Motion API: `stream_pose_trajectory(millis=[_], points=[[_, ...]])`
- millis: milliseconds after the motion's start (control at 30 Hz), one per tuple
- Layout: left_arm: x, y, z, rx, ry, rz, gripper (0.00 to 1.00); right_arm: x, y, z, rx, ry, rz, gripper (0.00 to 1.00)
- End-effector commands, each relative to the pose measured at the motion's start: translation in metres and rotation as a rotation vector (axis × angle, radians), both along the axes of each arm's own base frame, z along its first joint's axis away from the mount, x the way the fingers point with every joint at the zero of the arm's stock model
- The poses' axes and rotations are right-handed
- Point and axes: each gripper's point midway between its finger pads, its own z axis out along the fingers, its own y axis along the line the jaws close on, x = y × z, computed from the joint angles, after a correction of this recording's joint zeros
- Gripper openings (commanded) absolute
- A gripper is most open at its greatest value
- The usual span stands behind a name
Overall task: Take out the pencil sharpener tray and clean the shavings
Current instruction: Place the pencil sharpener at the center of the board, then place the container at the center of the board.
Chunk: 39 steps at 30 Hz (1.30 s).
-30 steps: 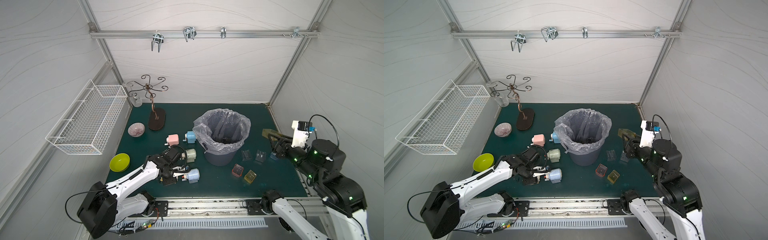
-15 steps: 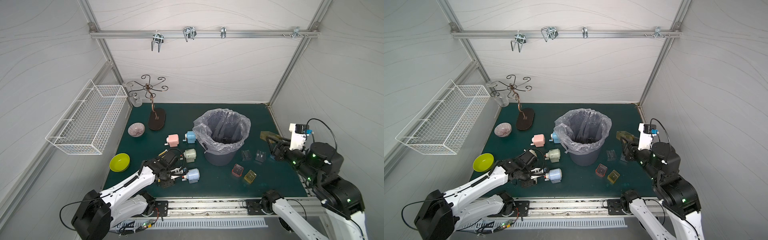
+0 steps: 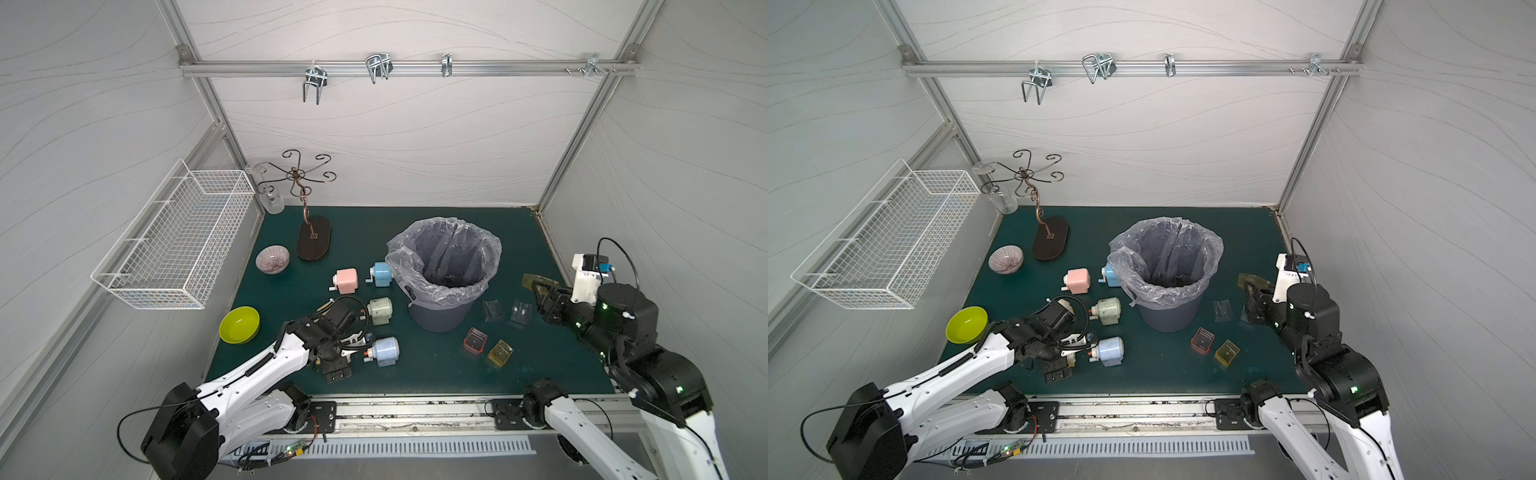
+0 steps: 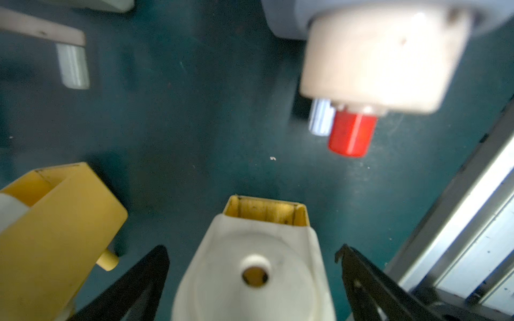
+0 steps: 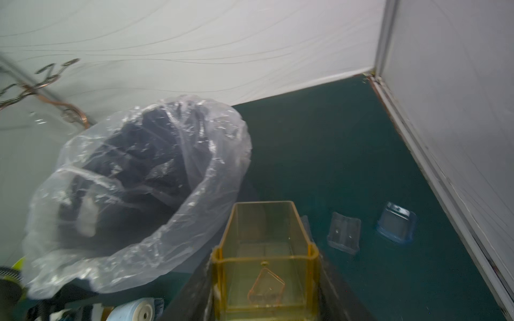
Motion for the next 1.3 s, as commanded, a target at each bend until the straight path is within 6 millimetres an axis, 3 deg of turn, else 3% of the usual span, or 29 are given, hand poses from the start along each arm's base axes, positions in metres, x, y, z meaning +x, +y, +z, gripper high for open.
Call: stream_pose_trajectory(millis=[0, 233, 467, 567, 767, 1100, 1267], points=[[0.023, -0.009, 0.025, -0.031, -0.085, 0.021, 1.00, -0.016, -0.034, -0.043, -0.022, 0.209, -0.234, 0.00], [0.048, -0.007, 0.055, -0.018, -0.209, 0.082, 1.00, -0.036, -0.056, -0.116, 0.119, 0.349, -0.523, 0.00], [0.067, 0.002, 0.082, -0.038, -0.385, 0.154, 1.00, -0.039, -0.069, -0.171, 0.063, 0.443, -0.700, 0.00], [0.072, 0.004, 0.094, -0.066, -0.435, 0.208, 1.00, -0.025, -0.059, -0.181, 0.036, 0.394, -0.628, 0.00], [0.072, 0.001, 0.114, -0.165, -0.472, 0.287, 1.00, -0.035, -0.069, -0.200, -0.089, 0.363, -0.688, 0.00], [0.067, -0.008, 0.131, -0.305, -0.494, 0.325, 1.00, -0.023, -0.070, -0.215, -0.102, 0.333, -0.791, 0.00], [0.062, -0.010, 0.136, -0.349, -0.498, 0.327, 1.00, -0.015, -0.063, -0.240, -0.006, 0.320, -0.785, 0.00]])
